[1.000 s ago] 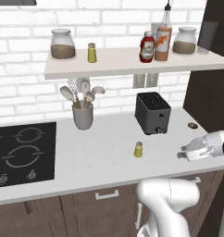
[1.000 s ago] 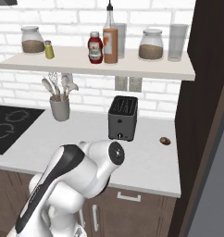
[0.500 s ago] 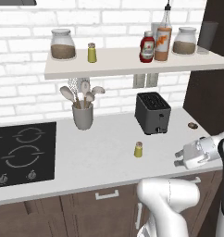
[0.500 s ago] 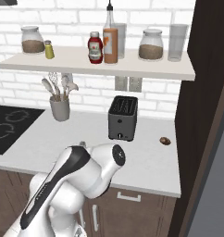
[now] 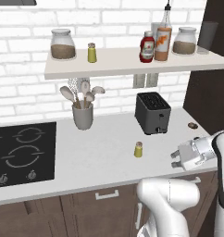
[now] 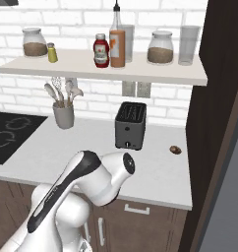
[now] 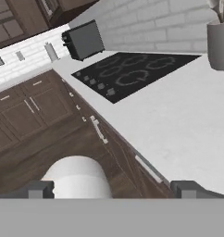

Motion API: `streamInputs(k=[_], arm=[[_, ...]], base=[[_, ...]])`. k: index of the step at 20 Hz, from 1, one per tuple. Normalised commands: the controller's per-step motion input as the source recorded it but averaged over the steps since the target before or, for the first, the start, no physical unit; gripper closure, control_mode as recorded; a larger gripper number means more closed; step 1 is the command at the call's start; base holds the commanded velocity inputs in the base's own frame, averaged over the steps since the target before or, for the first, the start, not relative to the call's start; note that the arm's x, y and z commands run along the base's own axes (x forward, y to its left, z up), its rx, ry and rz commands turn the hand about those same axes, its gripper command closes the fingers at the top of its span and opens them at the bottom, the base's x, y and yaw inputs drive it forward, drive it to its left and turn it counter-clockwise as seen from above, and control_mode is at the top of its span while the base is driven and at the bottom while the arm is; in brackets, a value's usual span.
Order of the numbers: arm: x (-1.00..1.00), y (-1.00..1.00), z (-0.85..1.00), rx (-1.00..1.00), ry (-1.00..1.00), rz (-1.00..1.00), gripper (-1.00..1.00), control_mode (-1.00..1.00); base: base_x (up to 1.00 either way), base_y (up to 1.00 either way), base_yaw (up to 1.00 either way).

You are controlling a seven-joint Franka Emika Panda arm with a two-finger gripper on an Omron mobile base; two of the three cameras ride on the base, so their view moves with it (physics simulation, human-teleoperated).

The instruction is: Put the shaker and condiment bottle from the counter next to their counterparts in the cabinet.

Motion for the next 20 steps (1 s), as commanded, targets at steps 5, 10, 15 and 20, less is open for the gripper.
streamInputs(k=[5,10,15,20], arm=[[0.25,0.00,-0.01,0.00,-0.02,0.03,-1.00,-1.00],[0.13,0.00,-0.30,-0.05,-0.04,0.03,-1.00,-1.00],[0.07,0.02,-0.30,-0.11,-0.16,0.02,-1.00,-1.00],[0.26,0.00,0.00,-0.04,-0.11,0.00,-1.00,-1.00]], base=[[0.00,0.00,0.00],[0.00,0.00,0.00],[0.00,0.00,0.00],[0.00,0.00,0.00]])
